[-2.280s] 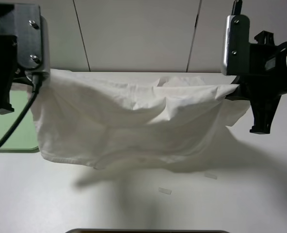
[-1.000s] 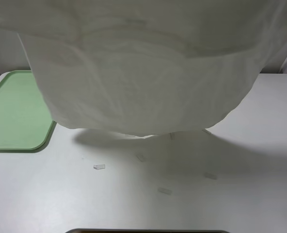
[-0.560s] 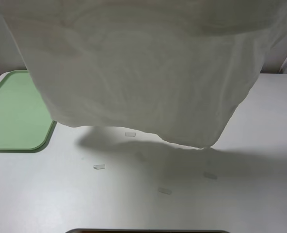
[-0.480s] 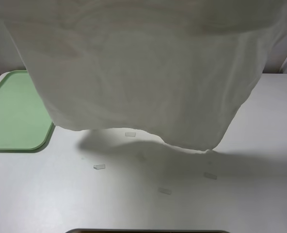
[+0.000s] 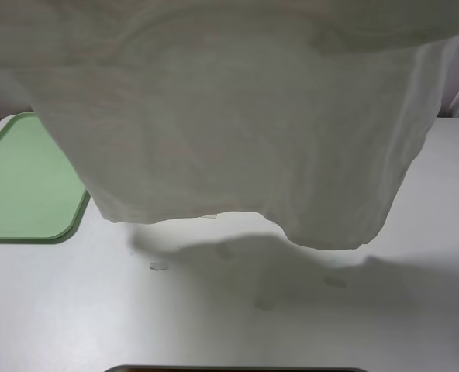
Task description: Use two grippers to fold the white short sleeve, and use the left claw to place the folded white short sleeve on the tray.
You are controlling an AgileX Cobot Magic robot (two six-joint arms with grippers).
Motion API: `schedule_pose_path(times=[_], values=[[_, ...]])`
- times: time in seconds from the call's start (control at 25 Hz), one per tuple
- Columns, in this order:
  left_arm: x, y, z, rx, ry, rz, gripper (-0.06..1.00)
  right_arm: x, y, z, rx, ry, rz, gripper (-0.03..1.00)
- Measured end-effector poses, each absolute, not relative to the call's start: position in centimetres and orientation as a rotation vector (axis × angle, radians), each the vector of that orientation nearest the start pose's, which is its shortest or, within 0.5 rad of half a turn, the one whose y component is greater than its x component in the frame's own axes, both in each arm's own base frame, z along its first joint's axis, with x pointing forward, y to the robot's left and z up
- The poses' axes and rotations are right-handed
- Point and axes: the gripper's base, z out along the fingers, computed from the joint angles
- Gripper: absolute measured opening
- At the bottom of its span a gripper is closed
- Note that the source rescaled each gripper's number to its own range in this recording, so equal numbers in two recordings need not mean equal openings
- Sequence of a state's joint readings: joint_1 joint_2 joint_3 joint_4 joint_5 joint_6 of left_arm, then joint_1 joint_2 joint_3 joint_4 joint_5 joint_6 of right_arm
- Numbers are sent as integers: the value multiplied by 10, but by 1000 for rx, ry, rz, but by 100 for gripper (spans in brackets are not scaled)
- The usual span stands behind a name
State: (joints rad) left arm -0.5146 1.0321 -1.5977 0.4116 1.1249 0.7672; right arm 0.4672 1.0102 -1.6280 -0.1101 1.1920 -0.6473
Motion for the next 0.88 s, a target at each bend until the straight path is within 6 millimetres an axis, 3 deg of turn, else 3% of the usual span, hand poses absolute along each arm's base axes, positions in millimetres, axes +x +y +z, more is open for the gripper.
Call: schedule_pose_path(times=[0.2,0.56,0.76,0.88], values=[[130,-37,523,1126,1669,611,0,117,53,521,-1057,1746,-185,0],[86,-15,534,985,1618,513,0,92,47,486,-1084,1785,-89,0],[72,-10,522,968,1629,466,0,73,40,477,-1059,1781,-45,0],[64,-6,502,974,1665,437,0,60,35,477,-1029,1763,-8,0]])
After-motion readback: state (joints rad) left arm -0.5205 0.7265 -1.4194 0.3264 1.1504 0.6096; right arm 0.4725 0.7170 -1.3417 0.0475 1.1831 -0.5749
